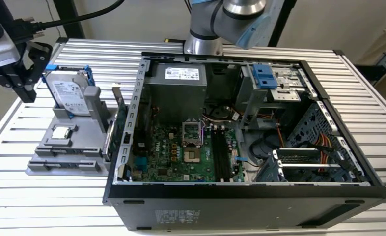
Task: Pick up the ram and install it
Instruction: 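Pick up the ram and move it above insertion slot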
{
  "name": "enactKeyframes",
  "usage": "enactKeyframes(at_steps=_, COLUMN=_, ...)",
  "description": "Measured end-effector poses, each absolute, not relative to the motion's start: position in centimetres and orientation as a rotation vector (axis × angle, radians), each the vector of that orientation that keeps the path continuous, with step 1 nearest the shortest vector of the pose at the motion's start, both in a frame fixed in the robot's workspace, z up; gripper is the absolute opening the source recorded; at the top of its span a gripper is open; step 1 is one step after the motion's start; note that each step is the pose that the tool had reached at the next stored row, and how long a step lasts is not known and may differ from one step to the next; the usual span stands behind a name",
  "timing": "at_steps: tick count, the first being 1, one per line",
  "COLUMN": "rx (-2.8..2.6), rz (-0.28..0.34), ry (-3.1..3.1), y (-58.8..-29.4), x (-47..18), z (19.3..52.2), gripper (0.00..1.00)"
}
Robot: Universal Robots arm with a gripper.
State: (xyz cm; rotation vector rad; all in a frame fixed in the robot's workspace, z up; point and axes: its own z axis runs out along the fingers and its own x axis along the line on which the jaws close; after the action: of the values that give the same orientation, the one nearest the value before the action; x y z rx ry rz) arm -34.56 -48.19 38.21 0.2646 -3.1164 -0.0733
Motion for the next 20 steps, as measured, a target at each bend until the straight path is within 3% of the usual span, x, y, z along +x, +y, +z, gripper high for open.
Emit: enactKeyframes(at_steps=20, rx=0.477, rz=-0.072, ry=-3.088, y=-48.14, x=-34.56, z=38.21, gripper=0.0)
